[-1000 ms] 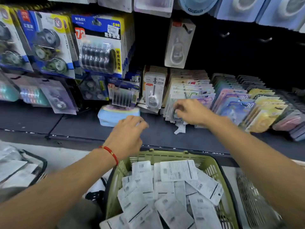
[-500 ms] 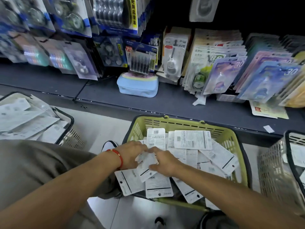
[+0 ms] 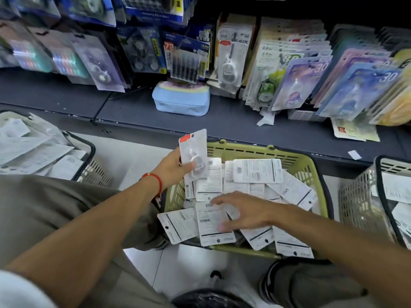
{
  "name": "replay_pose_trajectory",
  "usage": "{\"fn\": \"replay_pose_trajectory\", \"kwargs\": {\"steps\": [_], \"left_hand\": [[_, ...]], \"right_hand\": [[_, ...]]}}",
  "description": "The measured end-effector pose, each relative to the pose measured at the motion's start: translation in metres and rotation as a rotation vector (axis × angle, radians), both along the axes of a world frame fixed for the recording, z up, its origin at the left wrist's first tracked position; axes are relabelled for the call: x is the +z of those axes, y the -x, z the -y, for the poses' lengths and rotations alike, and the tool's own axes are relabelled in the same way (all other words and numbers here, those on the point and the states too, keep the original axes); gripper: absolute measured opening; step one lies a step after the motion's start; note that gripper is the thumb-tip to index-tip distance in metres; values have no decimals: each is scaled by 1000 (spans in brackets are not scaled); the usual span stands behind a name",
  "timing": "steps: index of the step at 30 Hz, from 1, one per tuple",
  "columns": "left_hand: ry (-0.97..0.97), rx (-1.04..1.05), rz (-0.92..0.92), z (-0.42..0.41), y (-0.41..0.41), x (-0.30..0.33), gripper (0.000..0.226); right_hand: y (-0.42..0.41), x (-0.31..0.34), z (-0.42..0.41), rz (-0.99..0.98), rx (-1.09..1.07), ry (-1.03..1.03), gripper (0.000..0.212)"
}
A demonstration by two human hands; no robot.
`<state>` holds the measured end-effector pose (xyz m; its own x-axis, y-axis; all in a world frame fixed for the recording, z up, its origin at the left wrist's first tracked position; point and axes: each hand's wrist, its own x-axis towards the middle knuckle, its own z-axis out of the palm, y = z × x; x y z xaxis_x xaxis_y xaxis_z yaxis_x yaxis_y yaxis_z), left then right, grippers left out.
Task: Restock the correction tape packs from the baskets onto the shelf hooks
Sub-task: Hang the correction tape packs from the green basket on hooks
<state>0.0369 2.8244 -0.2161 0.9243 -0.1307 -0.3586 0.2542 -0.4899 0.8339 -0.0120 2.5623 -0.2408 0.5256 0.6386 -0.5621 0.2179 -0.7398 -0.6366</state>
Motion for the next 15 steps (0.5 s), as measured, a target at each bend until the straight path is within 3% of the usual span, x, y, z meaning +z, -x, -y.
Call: {"fn": "replay_pose_trajectory", "kwargs": {"steps": [2,5,8,10,12,15], "left_hand": [[72,29,-51,1,1,1,42],[117,49,-108,4,3,1,34],[88,1,-79,8,5,3,20],[66,-66,-82,14,7,7,13],[123,-94,-163,23,12,7,24],[383,-157,-390,37,22,0,49]], "right_hand": [[25,-12,1,114,272,127,87],[36,-8,2,121,253,71,70],[17,12,5,-7,-129,-110,37],[-3,24,9,35,-474,-250,31],[-18,34,16,16,-711,-405,34],[-21,38,17,-14,-893,-516,26]]}}
